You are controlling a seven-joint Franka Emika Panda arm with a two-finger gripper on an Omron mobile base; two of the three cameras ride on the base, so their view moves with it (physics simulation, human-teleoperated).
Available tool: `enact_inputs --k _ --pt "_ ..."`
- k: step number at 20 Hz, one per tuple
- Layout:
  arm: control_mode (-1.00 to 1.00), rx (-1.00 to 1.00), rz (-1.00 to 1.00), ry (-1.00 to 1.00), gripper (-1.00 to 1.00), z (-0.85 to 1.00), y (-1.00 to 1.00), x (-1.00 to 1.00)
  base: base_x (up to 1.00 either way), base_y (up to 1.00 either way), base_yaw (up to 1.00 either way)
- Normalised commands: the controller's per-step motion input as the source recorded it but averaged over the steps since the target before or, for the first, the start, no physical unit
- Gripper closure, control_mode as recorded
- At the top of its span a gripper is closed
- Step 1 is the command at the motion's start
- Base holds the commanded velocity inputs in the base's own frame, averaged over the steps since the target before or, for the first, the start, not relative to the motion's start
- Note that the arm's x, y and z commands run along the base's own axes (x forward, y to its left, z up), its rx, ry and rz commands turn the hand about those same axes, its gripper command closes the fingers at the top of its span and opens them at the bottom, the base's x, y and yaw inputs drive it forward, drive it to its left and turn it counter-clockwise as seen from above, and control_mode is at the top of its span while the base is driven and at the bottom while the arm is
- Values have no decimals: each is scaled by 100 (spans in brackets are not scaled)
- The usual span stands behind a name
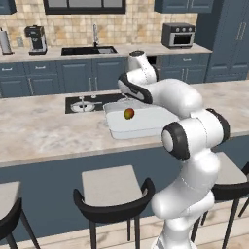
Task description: Pick the mango and pear from the fridge and place them inside the tupperware on the counter.
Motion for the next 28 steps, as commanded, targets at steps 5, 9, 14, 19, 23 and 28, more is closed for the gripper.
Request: enact_inputs --k 5,9,14,19,23,28 --pt "-100 0 8 -24 -100 77 -50 -99 0 0 0" --pt "-100 0 17 -15 -100 55 -44 -100 0 0 0" --pt "-100 -1 20 -8 -100 36 -21 -100 0 0 0" --pt "-100 -5 20 -10 -100 22 -2 -100 0 0 0" --pt "-100 -9 24 -7 -100 14 -1 -100 0 0 0" --pt "-100 -14 26 0 -100 11 0 -96 0 0 0"
